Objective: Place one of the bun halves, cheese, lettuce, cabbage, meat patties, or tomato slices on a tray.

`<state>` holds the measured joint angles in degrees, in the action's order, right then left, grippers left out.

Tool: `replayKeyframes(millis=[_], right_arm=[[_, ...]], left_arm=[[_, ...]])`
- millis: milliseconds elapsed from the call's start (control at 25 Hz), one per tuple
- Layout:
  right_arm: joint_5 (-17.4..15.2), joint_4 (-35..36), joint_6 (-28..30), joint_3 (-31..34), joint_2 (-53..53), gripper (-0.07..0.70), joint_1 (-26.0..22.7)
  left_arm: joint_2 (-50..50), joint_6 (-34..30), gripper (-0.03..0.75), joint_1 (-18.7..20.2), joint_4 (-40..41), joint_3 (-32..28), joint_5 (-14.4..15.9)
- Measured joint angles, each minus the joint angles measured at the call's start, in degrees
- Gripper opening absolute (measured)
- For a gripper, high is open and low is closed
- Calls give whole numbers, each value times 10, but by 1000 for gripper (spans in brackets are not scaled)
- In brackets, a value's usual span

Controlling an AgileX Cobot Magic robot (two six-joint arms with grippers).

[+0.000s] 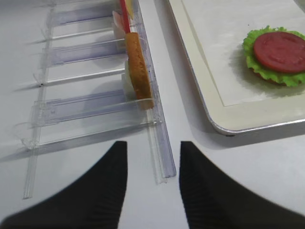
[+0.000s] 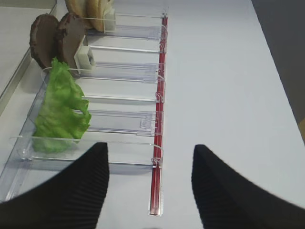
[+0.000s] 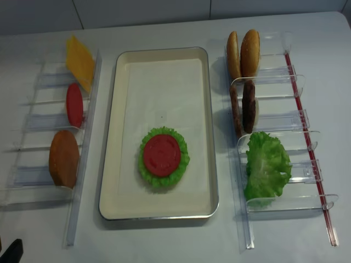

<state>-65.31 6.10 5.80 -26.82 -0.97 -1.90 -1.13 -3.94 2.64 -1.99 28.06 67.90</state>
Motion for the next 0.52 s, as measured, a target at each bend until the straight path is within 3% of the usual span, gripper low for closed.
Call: replayKeyframes(millis=[520], right_arm=[[0, 0, 0, 0, 0, 389, 0]], left_arm=[[0, 0, 275, 0, 0, 0, 0]])
